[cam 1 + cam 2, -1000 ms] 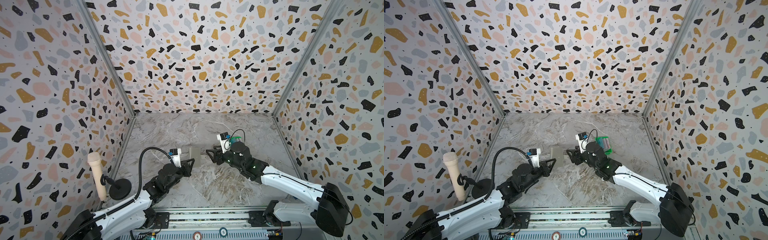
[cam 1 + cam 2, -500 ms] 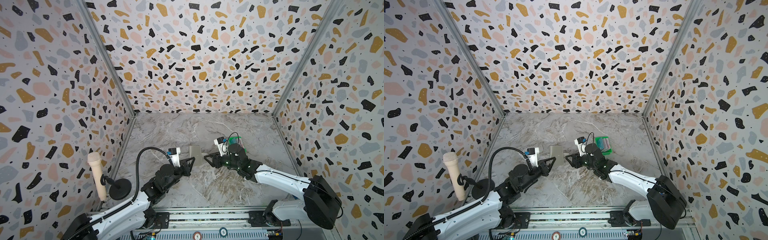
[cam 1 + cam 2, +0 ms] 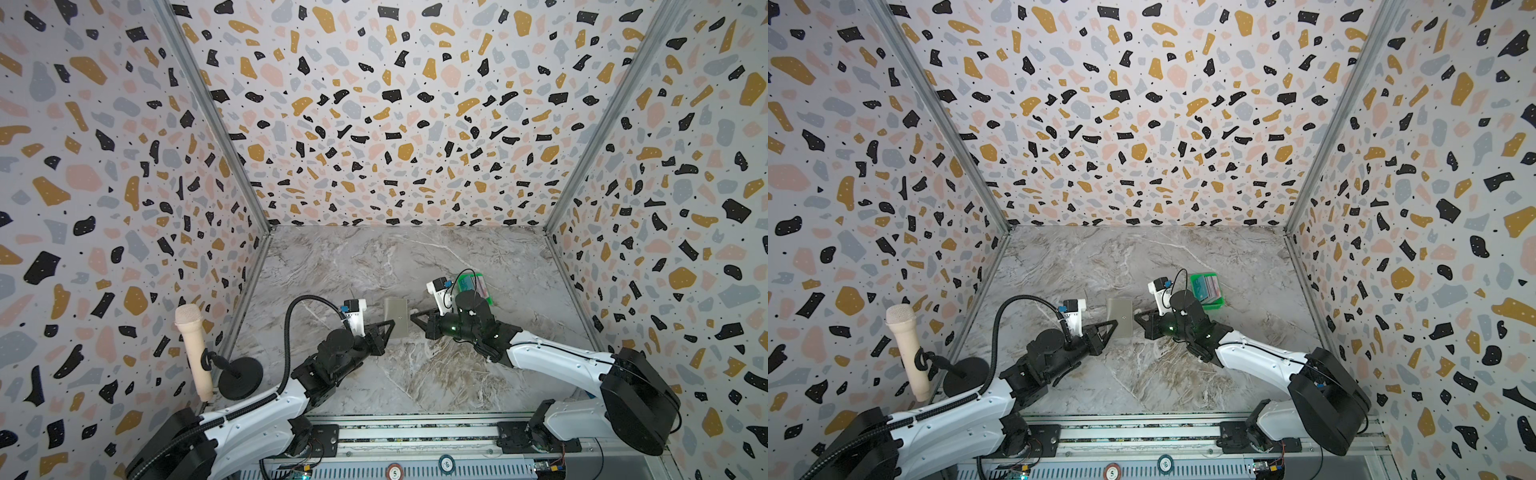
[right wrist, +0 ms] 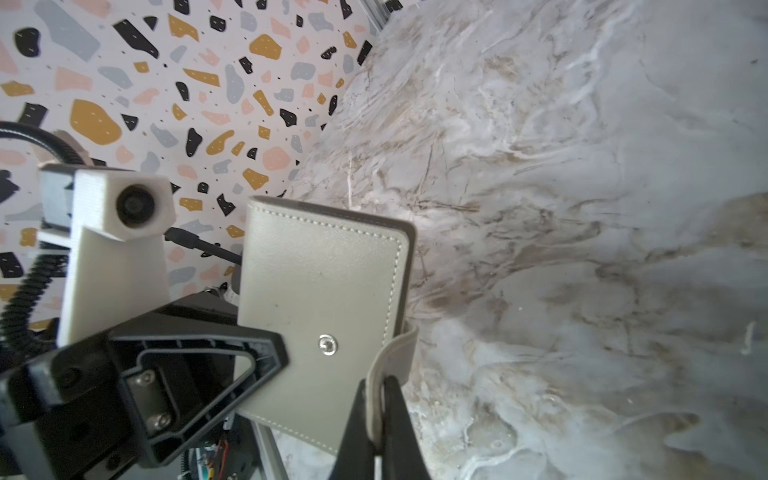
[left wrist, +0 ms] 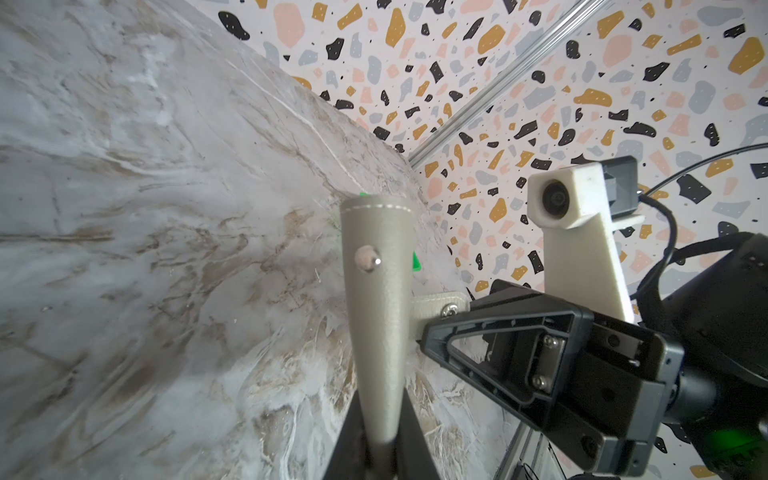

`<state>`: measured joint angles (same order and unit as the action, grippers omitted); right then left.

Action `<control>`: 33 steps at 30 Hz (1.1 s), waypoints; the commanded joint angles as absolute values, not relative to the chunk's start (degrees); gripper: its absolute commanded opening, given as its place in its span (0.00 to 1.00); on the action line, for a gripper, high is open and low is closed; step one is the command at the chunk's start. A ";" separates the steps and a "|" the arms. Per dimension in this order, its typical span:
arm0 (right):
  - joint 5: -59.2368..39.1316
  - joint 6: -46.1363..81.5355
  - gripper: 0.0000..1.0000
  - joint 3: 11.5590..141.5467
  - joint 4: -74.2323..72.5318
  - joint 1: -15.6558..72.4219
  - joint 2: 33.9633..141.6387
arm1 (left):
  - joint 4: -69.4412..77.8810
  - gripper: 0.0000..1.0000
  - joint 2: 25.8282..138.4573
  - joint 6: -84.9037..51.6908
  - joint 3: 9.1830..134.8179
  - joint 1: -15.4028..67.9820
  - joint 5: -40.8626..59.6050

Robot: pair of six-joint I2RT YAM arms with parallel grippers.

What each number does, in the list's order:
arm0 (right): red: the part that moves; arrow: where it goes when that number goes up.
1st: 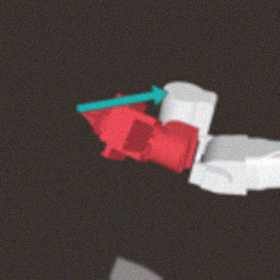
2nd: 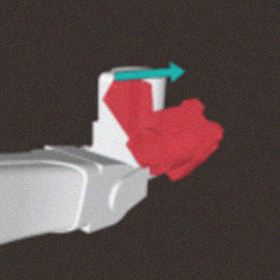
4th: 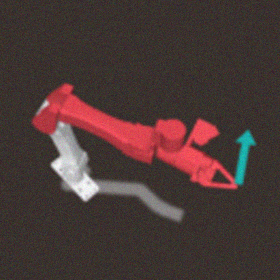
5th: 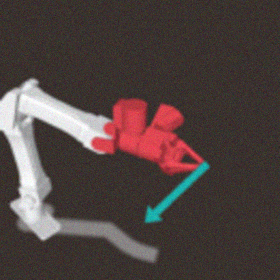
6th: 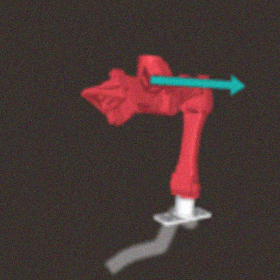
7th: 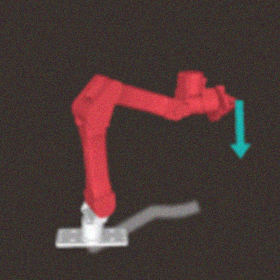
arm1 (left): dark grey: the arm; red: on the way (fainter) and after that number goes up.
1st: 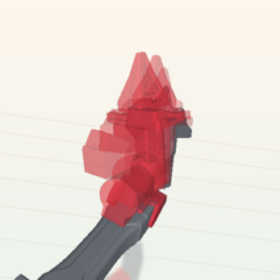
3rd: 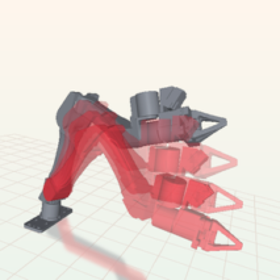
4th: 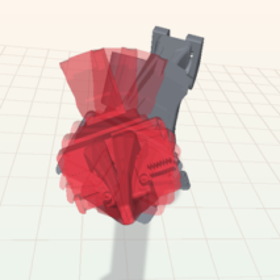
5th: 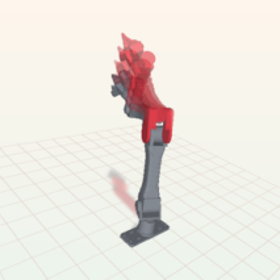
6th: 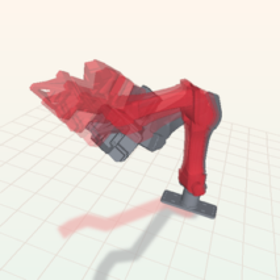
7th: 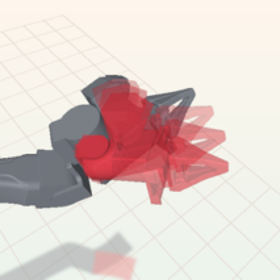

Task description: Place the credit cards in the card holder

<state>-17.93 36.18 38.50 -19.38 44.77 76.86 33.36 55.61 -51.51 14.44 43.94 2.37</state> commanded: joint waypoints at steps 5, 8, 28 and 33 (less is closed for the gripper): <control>-16.21 34.91 0.00 35.38 -12.46 44.12 76.91 | 35.13 0.00 63.81 -55.37 13.86 43.75 7.35; -16.65 35.07 0.00 33.04 -12.11 44.22 76.49 | 33.40 0.00 68.54 -55.12 14.41 43.73 9.16; -12.22 33.06 0.00 41.42 -3.75 52.02 76.89 | 15.39 0.47 67.27 -42.61 22.63 41.75 10.18; -11.81 32.66 0.00 43.01 -2.56 52.46 77.82 | 8.17 0.48 66.46 -38.10 25.40 41.92 6.39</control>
<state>-13.02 33.71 40.99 -4.60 52.27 77.32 13.82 66.78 -42.68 24.08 42.00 9.04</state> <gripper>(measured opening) 0.062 0.480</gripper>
